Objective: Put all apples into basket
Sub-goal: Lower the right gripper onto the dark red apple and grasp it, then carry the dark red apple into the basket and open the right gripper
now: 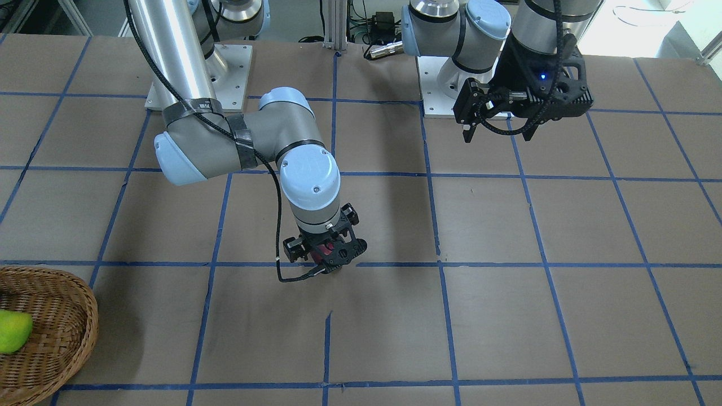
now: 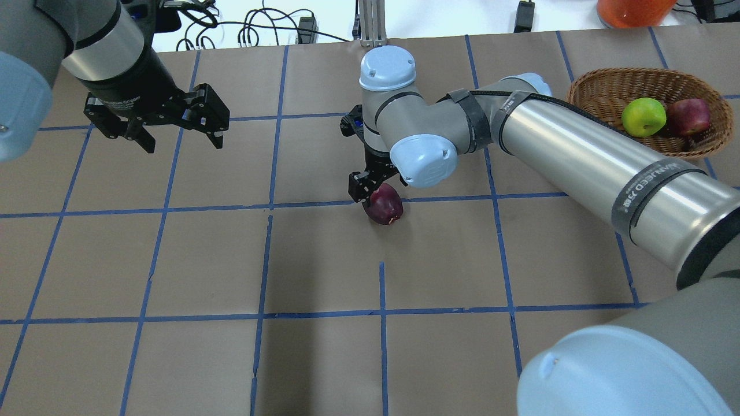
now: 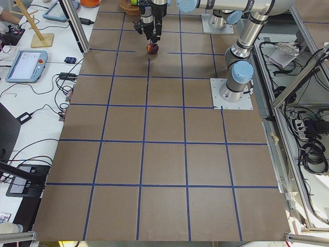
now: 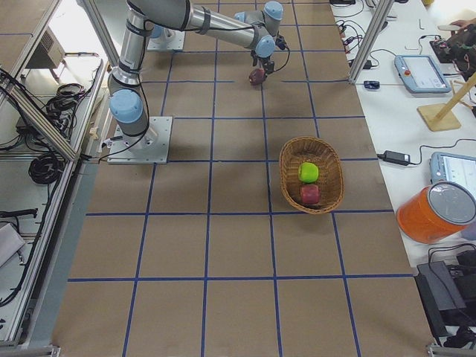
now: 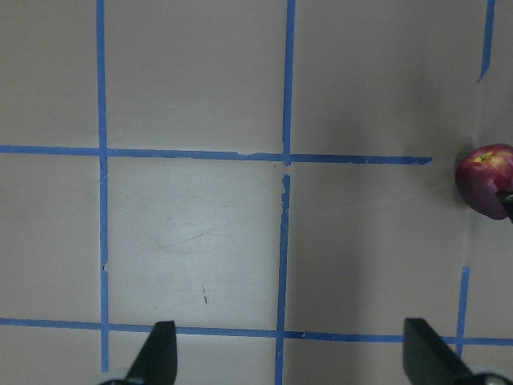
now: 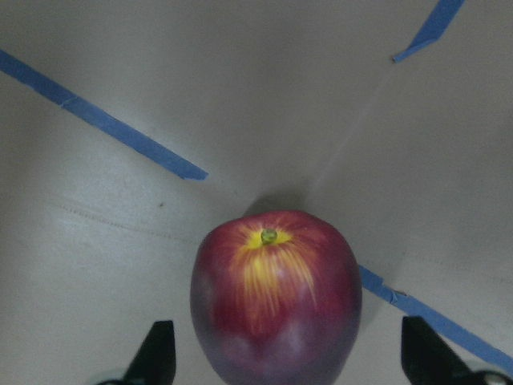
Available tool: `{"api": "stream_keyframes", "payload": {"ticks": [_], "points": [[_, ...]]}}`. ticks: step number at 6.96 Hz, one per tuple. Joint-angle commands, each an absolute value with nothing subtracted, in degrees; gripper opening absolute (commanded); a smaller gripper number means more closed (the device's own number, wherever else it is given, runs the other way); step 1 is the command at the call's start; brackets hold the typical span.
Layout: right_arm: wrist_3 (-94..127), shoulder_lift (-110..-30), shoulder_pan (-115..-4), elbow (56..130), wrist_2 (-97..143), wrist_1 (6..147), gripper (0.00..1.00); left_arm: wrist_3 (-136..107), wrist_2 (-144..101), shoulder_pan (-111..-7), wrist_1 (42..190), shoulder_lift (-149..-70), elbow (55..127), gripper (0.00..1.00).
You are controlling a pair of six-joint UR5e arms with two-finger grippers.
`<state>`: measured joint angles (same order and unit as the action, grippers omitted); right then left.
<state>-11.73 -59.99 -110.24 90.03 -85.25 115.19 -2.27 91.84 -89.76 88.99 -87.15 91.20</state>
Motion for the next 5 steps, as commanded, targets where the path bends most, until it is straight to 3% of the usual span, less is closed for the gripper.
{"api": "stream_keyframes", "payload": {"ticks": [1, 3, 4, 5], "points": [[-11.9, -58.9, -110.3, 90.4, -83.6, 115.8, 1.0, -2.2, 91.8, -89.5, 88.9, -87.2, 91.1, 1.0], [-11.9, -56.6, -110.6, 90.9, -83.4, 119.3, 1.0, -2.1, 91.9, -89.4, 88.9, -87.2, 91.1, 1.0], [-11.9, -56.5, -110.6, 91.0, -83.5, 120.1, 0.88, -2.0, 92.0, -89.5, 88.9, -87.2, 91.1, 1.0], [-14.2, -56.3, -110.5, 91.0, -83.6, 120.2, 0.37, -2.0, 92.0, -89.5, 88.9, -87.1, 91.1, 1.0]]}}
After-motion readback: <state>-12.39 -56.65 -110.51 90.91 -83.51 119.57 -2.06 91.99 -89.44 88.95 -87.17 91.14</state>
